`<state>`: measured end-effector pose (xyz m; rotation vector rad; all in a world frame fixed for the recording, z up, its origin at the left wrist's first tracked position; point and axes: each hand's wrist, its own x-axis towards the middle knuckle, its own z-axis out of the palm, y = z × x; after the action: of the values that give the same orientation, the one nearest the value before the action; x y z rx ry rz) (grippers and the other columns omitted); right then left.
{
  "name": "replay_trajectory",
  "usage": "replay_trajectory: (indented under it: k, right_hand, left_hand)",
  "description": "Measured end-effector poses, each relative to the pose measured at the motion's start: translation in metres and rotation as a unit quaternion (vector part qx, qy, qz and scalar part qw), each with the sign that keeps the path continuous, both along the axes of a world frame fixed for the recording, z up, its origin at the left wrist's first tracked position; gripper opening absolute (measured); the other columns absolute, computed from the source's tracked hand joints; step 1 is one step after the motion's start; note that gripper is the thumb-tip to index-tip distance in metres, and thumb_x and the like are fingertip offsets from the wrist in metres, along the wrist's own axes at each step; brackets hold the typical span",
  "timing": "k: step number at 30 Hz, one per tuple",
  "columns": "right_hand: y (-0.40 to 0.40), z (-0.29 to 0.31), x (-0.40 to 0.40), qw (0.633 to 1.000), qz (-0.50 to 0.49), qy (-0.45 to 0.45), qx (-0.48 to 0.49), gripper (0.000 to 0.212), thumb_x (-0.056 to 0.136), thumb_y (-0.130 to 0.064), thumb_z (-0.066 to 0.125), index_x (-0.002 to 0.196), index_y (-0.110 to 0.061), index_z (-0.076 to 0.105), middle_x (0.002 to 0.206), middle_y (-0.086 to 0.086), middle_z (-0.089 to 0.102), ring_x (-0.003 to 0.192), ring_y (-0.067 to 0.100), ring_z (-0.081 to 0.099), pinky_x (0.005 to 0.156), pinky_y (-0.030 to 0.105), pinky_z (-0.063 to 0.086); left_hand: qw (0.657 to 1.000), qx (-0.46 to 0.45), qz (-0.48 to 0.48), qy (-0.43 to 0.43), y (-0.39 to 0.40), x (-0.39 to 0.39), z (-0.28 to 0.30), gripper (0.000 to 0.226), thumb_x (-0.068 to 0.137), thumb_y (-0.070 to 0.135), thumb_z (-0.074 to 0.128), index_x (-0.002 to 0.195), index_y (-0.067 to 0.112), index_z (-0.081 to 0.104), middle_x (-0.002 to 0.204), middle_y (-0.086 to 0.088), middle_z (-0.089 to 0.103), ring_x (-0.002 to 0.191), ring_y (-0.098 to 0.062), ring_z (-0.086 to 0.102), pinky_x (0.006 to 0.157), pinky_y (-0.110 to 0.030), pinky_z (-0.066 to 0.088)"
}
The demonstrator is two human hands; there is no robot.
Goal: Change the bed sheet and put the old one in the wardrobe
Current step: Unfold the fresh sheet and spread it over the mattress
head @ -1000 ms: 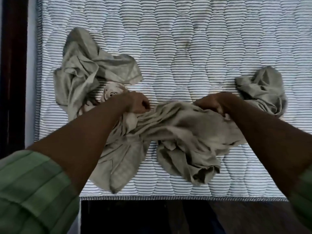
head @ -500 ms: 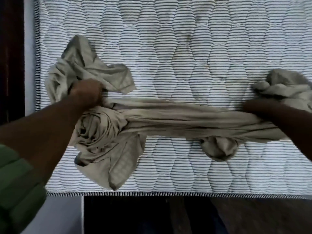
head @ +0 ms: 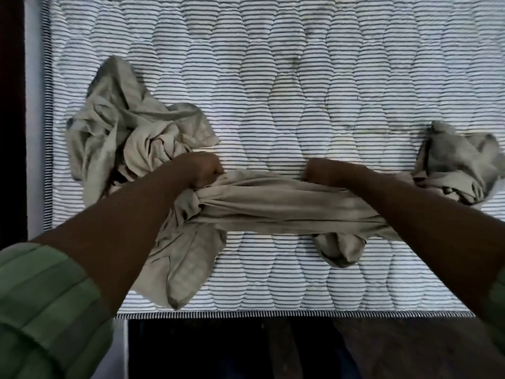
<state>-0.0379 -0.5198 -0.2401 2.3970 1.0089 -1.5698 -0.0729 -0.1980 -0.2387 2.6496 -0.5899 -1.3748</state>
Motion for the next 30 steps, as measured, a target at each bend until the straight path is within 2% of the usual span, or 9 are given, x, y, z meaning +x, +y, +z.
replay_trajectory:
  k: [3,6,10,14,17,19,23,26,30]
  right_hand:
    - [-0.047,0.005,0.013,0.996,-0.073,-0.017,-0.055,0.028,0.099,-0.021,0.054,0.087,-0.003,0.071,0.086,0.015,0.070,0.088,0.028,0.069,0.080,0.038,0.049]
    - [-0.077,0.009,0.023,0.983,-0.143,-0.043,-0.108,0.026,0.100,-0.015,0.059,0.075,-0.020,0.062,0.078,0.004,0.062,0.072,0.015,0.060,0.066,0.027,0.048]
    - [-0.058,0.016,0.014,0.971,-0.146,-0.171,-0.085,0.014,0.089,-0.032,0.067,0.079,-0.022,0.066,0.087,0.007,0.070,0.090,0.031,0.071,0.077,0.037,0.056]
    - [0.005,0.024,0.002,0.897,-0.306,-0.268,0.171,0.035,0.084,-0.054,0.060,0.093,-0.021,0.069,0.091,0.002,0.073,0.092,0.029,0.068,0.081,0.042,0.052]
    - [0.074,0.027,-0.027,0.876,-0.372,-0.108,0.287,0.057,0.087,-0.059,0.067,0.130,-0.023,0.058,0.108,0.002,0.073,0.100,0.021,0.067,0.088,0.037,0.052]
    - [0.095,0.021,-0.049,0.928,-0.283,-0.073,0.233,0.062,0.091,-0.053,0.068,0.144,-0.029,0.048,0.117,0.007,0.073,0.109,0.029,0.067,0.091,0.038,0.049]
    - [0.062,0.011,-0.043,0.979,-0.164,-0.103,0.065,0.033,0.089,-0.031,0.061,0.120,-0.027,0.069,0.117,0.009,0.071,0.113,0.035,0.066,0.090,0.040,0.054]
    - [0.042,0.021,-0.033,0.987,-0.098,-0.082,-0.097,0.029,0.089,-0.030,0.062,0.111,-0.013,0.071,0.119,0.013,0.071,0.112,0.032,0.067,0.086,0.036,0.055]
    - [0.030,0.033,-0.042,0.971,-0.033,-0.093,-0.217,0.038,0.083,-0.031,0.071,0.121,-0.022,0.069,0.128,0.005,0.068,0.119,0.028,0.065,0.098,0.044,0.055]
  left_hand:
    - [0.996,0.001,0.084,-0.041,0.022,0.001,0.001,0.026,0.095,0.031,0.054,0.093,0.015,0.074,0.095,-0.005,0.073,0.095,-0.030,0.068,0.081,-0.040,0.055]
    - [0.992,0.012,0.106,-0.063,0.014,0.003,-0.002,0.023,0.101,0.030,0.055,0.092,0.017,0.071,0.104,-0.007,0.072,0.100,-0.031,0.065,0.084,-0.038,0.052]
    - [0.987,0.029,0.095,-0.129,-0.019,0.004,-0.006,0.018,0.097,0.035,0.055,0.095,0.027,0.071,0.110,-0.008,0.072,0.106,-0.034,0.067,0.077,-0.035,0.044]
    - [0.941,-0.099,0.191,-0.262,-0.046,0.010,-0.002,0.038,0.100,0.045,0.040,0.095,0.026,0.072,0.103,0.001,0.075,0.103,-0.025,0.067,0.092,-0.040,0.038]
    - [0.889,-0.134,0.276,-0.340,-0.042,0.004,-0.002,0.033,0.101,0.041,0.040,0.097,0.027,0.070,0.098,0.004,0.070,0.098,-0.024,0.063,0.092,-0.044,0.040]
    - [0.865,-0.123,0.305,-0.379,-0.036,-0.005,0.003,0.026,0.101,0.037,0.046,0.098,0.026,0.069,0.098,0.005,0.069,0.099,-0.025,0.062,0.089,-0.045,0.041]
    - [0.855,-0.088,0.288,-0.422,-0.007,-0.027,0.014,0.016,0.096,0.031,0.053,0.097,0.025,0.068,0.103,0.003,0.068,0.102,-0.026,0.060,0.088,-0.044,0.036]
    - [0.852,-0.077,0.283,-0.434,0.022,-0.046,0.018,0.011,0.094,0.026,0.057,0.096,0.025,0.067,0.102,0.000,0.068,0.102,-0.028,0.060,0.090,-0.045,0.037]
    - [0.837,-0.053,0.287,-0.462,0.037,-0.064,0.029,0.015,0.095,0.027,0.055,0.105,0.024,0.066,0.114,-0.002,0.063,0.110,-0.030,0.057,0.094,-0.047,0.039]
